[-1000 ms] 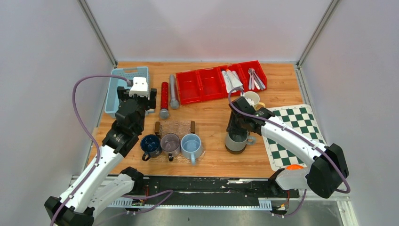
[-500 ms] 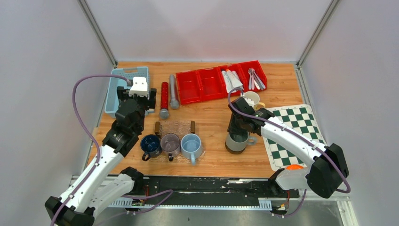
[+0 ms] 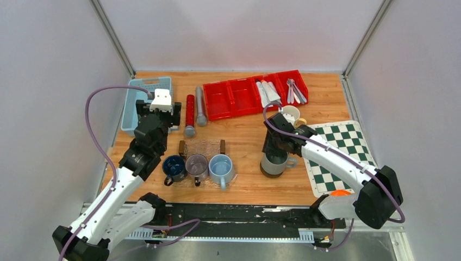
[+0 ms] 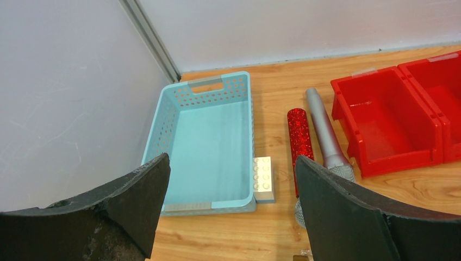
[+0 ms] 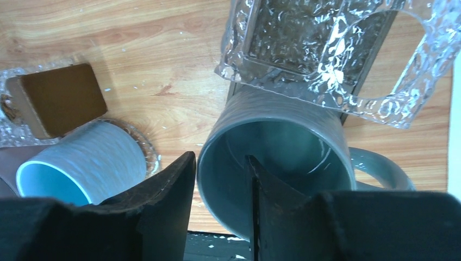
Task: Prepare toiletry sets of a toothbrush and toothpaste on the tray
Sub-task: Adjust the cup on the tray, then pick up the toothpaste from the storage box.
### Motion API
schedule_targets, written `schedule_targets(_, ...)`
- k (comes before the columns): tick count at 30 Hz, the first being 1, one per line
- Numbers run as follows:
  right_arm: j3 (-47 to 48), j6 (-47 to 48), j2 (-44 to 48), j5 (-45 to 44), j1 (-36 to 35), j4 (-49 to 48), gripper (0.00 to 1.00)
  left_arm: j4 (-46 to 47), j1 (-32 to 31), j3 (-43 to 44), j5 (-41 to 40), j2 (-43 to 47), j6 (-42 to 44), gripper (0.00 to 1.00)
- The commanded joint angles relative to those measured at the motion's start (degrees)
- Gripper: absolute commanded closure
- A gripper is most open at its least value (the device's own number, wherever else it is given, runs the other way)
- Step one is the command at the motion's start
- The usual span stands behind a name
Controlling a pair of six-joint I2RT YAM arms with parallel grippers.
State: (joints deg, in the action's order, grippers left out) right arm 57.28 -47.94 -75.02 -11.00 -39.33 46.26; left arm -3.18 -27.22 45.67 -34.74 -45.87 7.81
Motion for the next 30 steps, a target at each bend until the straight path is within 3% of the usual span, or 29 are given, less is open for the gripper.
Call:
schedule_targets(1,3.0,2.2,1.9,-1.5,-0.1,2.1,0.55,2.9,0.5,-0.2,0.3,0.2,0.3,0.09)
schedule_targets(9,12.7,10.8,3.4,-3.5,0.9,2.7,0.33,2.9,0.6,-0.1,0.4,0.5,-0.4,0.07)
schedule_targets(13,16.8,15.2,2.6,-4.6,5.0,-0.2,0.3,4.6,0.6,-0.1,0.8,1.2,-0.6,0.03)
schedule_targets(16,17.6,16.9,2.0,-0.5,10.0,-5.4,0.3,5.2,0.6,-0.1,0.6,1.5,-0.7,0.0)
schedule_targets(23,16.1,14.5,-1.3,7.0,19.8,-20.8,0.29,7.5,0.7,-0.4,-2.2,2.9,-0.8,0.0)
schedule_targets(30,19.8,10.6,-11.6,9.1,27.5,-29.0,0.28,8.3,1.7,-0.1,-4.5,4.7,-0.7,0.0)
